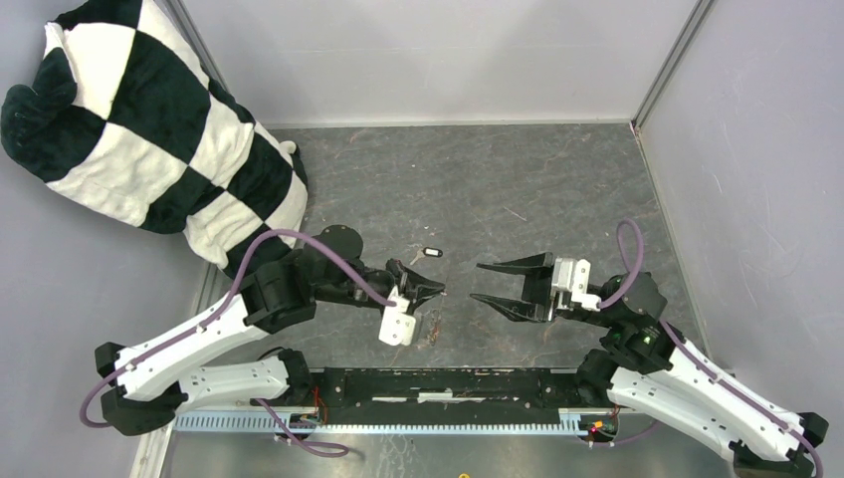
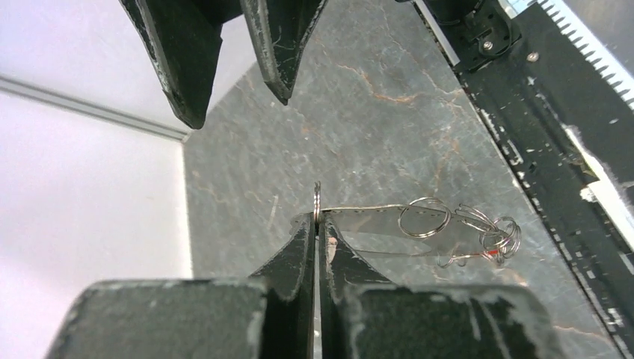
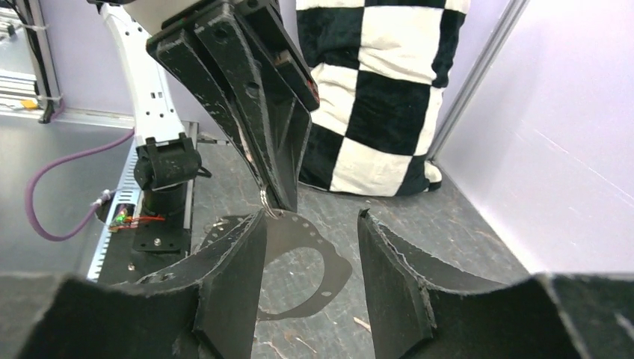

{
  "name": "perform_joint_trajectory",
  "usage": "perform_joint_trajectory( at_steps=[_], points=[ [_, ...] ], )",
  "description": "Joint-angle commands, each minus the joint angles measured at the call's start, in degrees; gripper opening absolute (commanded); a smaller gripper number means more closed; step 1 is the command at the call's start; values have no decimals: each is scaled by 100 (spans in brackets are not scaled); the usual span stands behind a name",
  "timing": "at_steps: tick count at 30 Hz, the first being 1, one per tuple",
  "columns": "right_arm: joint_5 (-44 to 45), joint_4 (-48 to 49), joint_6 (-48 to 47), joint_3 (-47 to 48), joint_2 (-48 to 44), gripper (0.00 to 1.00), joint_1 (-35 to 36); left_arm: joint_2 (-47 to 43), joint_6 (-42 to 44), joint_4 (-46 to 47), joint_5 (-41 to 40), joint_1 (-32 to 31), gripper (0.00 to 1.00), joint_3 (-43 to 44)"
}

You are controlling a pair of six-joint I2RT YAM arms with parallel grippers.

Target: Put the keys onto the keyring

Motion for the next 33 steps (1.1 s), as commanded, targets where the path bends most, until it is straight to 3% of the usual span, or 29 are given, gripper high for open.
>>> perform_joint_trajectory(
  at_steps=[1, 10, 19, 33],
  points=[
    [238, -247, -389, 192, -145, 54, 9, -264, 1367, 341, 367, -3, 2, -139],
    [-44, -171, -459, 147, -67, 53, 7, -399, 1387, 599, 567, -3, 2, -247],
    [-711, -132, -430, 415, 271, 51, 9, -255, -467, 1449, 519, -2, 2, -125],
    [-412, 415, -172, 553, -116, 51, 8, 132, -3263, 2497, 794, 12, 2, 394]
  ],
)
